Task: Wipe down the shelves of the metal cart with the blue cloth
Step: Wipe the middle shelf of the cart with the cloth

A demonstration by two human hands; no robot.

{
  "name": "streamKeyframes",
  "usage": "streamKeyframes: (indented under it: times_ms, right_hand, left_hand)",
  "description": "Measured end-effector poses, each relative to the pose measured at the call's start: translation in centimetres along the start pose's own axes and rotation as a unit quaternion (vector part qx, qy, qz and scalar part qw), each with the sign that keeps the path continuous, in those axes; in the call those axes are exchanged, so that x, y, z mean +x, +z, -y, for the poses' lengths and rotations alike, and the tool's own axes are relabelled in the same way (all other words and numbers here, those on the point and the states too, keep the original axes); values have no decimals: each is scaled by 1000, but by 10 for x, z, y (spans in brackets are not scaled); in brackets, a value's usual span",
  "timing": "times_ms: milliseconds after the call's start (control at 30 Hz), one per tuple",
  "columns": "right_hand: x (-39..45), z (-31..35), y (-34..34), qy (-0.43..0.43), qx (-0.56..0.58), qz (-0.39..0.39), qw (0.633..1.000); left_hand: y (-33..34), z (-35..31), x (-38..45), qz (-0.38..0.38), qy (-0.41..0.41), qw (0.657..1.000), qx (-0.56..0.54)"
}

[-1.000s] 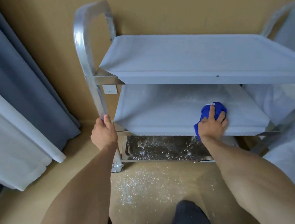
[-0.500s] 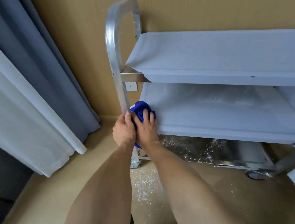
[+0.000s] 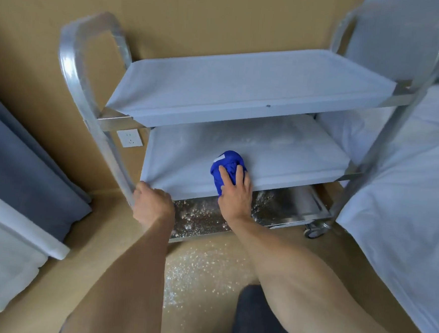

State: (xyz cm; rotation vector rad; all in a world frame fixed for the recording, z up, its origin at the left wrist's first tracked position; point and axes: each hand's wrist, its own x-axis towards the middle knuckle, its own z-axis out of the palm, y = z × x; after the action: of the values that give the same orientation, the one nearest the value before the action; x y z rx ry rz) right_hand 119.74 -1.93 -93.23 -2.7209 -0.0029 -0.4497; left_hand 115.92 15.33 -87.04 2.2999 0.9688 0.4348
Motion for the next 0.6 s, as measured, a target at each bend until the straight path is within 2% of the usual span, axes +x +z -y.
streamKeyframes:
  times_ms: [67,100,333,433,600]
  right_hand:
    - [5,-29,-9,42,5,-23,999]
    - [8,-45,-14,70,9,-36,997]
    - [58,-176,-61,279,41,-122,952]
    - [65,-237,-72,354,67,-196,912]
    - [58,-258,-58,353,97,-263,893]
  left_hand:
    - [19,-13,-22,49,117,991,40]
    - [27,-20,-28,60,133,988,50]
    - [70,-57,-39,54,141,987,48]
    - [89,-64,-47,56,143,987,47]
    - [109,-63,-50,48,141,988,28]
